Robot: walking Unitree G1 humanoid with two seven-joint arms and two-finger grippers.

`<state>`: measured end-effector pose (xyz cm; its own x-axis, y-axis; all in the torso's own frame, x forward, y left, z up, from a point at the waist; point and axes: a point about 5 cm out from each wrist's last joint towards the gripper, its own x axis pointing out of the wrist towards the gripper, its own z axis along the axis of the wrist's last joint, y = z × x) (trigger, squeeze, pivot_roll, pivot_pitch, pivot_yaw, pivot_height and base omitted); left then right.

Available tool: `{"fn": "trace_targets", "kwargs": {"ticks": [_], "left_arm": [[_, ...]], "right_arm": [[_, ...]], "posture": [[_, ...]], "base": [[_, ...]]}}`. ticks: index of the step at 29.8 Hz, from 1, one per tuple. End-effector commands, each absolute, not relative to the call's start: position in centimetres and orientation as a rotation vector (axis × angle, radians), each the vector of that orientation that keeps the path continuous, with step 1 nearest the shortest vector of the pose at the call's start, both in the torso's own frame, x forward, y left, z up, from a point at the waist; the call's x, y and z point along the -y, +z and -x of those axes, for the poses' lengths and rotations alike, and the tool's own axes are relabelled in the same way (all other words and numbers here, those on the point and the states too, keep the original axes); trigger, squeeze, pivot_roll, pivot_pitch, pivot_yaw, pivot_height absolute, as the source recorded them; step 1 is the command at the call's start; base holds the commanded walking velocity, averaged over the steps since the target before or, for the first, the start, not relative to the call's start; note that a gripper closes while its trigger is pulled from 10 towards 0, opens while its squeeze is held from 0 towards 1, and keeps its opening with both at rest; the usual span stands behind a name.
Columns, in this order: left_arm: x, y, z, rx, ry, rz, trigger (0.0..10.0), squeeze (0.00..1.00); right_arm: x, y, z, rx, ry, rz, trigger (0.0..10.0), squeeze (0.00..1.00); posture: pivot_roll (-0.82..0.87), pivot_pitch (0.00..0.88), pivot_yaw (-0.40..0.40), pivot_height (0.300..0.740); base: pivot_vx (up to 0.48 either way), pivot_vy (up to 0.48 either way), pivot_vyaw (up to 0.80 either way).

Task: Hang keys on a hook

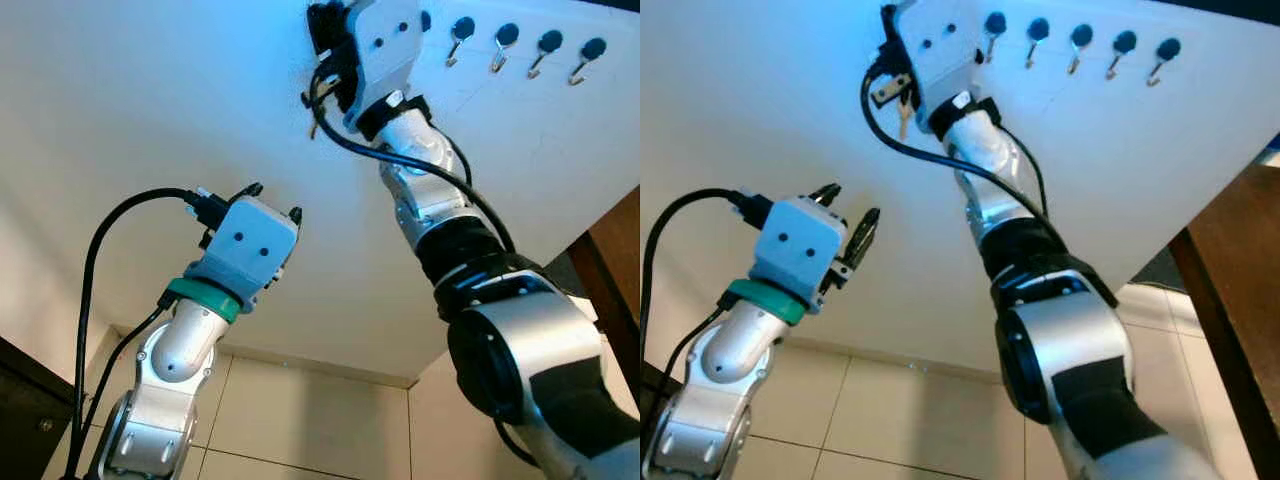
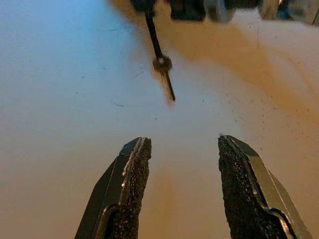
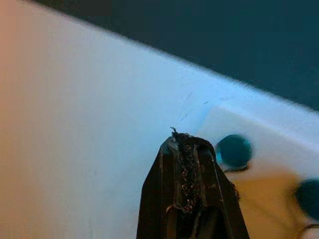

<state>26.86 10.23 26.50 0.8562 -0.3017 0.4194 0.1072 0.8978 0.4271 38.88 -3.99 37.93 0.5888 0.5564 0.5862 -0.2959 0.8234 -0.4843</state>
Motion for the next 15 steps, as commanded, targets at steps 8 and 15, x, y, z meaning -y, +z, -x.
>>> {"fn": "trace_targets", "kwargs": {"ticks": [8,15], "left_arm": [[-9.9,26.4,-26.7,0.504,-0.234,-0.395,10.0,0.0],[-9.9,26.4,-26.7,0.503,-0.235,-0.394,10.0,0.0]], "right_arm": [[3.5,37.0,-39.4,0.719,0.508,0.406,10.0,0.0],[3.8,38.7,-38.5,0.85,0.5,0.385,10.0,0.0]], "posture": [[0.17,0.175,0.005,0.74],[0.17,0.174,0.006,0.74]], "base": [[0.0,0.0,0.0],[0.0,0.0,0.0]]}}
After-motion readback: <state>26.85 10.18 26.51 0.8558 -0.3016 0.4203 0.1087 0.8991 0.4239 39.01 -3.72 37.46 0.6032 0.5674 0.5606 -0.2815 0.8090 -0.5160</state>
